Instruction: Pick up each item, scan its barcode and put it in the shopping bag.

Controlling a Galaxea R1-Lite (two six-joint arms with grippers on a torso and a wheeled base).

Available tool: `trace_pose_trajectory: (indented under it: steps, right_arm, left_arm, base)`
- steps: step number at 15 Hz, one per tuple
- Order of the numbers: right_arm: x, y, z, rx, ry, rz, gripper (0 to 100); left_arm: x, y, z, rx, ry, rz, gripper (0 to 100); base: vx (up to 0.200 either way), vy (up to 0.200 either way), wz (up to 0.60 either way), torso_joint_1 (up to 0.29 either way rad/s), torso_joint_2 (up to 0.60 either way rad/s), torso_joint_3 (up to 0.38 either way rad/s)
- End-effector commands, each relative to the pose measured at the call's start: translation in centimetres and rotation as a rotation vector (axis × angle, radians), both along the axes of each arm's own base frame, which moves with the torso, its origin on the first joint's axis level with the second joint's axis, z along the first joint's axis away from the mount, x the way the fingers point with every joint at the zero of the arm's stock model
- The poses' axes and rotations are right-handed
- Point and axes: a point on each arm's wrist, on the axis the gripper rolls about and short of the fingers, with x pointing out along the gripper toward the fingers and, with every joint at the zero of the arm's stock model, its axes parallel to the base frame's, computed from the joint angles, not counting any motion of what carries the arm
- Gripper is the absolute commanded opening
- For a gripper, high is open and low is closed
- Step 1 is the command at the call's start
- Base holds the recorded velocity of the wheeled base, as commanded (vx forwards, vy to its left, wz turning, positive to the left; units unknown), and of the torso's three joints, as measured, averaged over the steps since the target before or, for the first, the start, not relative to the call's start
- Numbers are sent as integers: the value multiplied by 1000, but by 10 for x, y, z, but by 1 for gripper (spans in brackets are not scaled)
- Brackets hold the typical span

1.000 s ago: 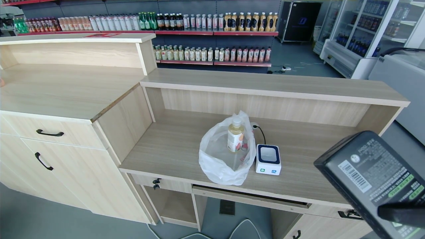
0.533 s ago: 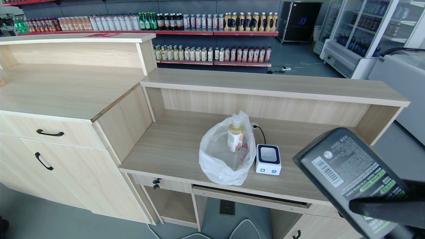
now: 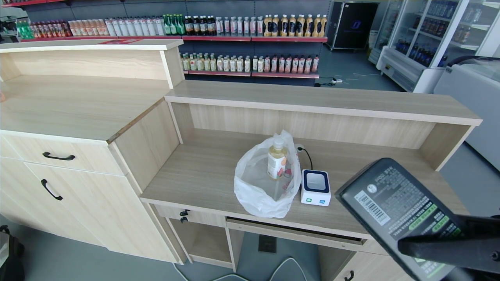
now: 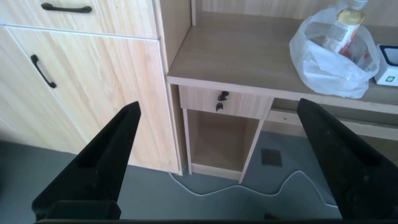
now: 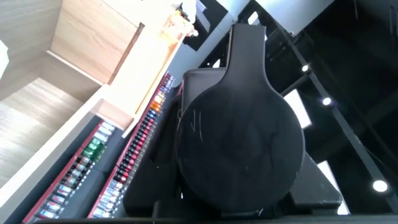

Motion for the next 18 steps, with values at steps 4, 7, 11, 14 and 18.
trace_pose_trajectory:
  steps: [4,7,11,14,18]
  right_arm:
    - [0,1,-1,-4,6,6,0]
    - [-1,1,2,12,36,6,0]
    - [-1,-37,25,233,409,-307,0]
    - [-12,-63,35,611,713,-641,0]
    - [2,-88,17,1388,1078,-1031,0]
  left_arm:
    - [0,0,0,0,0,-1,100]
    - [0,0,0,0,0,-1,100]
    - [0,0,0,0,0,0,100]
    - [0,0,0,0,0,0,100]
    - [0,0,0,0,0,-1,100]
  base:
    - [0,0,0,0,0,0]
    - [0,0,0,0,0,0]
    - [0,0,0,0,0,0]
    - [0,0,0,0,0,0]
    - [0,0,0,0,0,0]
